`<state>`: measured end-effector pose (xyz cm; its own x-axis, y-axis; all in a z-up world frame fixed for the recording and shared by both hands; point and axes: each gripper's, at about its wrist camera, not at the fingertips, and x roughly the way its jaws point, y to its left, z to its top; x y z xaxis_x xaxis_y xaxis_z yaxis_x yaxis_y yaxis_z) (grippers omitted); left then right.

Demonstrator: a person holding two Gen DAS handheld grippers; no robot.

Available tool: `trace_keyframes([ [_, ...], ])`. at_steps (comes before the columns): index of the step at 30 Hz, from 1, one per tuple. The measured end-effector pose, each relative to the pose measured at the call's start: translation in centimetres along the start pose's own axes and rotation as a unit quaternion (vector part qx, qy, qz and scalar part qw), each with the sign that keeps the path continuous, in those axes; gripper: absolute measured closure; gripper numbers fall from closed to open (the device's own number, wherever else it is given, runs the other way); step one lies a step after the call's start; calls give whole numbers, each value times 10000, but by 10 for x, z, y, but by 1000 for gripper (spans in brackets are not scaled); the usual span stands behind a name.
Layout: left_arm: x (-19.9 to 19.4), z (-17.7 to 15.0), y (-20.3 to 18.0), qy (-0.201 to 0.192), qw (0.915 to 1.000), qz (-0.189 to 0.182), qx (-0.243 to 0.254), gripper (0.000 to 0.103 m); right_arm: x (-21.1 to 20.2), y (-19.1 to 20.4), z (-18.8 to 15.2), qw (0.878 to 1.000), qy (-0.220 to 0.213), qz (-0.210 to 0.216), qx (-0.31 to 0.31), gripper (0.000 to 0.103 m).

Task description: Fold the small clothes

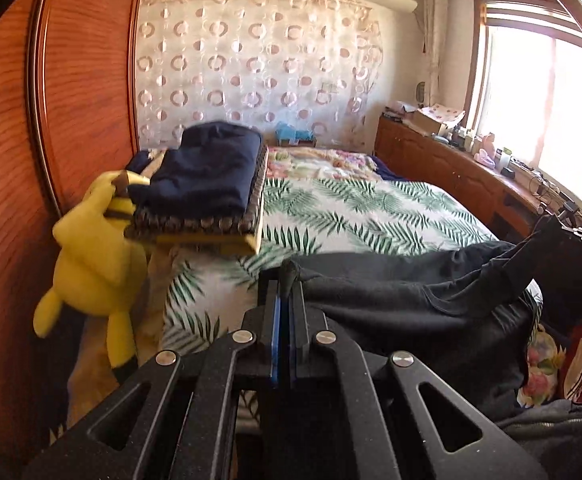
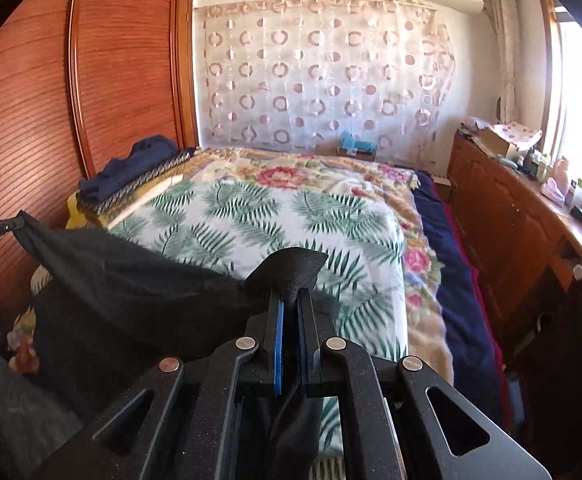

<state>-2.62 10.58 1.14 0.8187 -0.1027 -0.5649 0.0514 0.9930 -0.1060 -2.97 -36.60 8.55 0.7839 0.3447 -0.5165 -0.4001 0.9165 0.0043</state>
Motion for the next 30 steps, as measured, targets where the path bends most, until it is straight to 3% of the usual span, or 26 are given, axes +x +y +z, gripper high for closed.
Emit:
trace_keyframes([
  [11,31,-38,4,593,9982,100,31,99,30,-7,-31,9953,923,-181,242,97],
  [16,32,-37,1,623,9978,129,182,97,25,-7,-21,9954,921,-118,248,97],
  [18,28,-34,0,536,9983,67,210,73,20,-5,-17,9956,907,-94,199,97],
  [20,24,-31,1,442,9988,-21,200,63,17,-2,-14,9959,885,-109,125,97],
  [24,25,-23,1,450,9988,-25,205,62,6,2,-9,9968,789,-145,17,93],
  [27,32,-19,-1,475,9985,-22,272,62,-1,3,-4,9975,670,-203,-24,82],
  [28,34,-18,-1,473,9985,-46,272,57,-4,4,-4,9979,620,-208,-37,80],
  [30,38,-15,-2,435,9987,-126,236,24,-10,6,0,9982,547,-236,-64,79],
])
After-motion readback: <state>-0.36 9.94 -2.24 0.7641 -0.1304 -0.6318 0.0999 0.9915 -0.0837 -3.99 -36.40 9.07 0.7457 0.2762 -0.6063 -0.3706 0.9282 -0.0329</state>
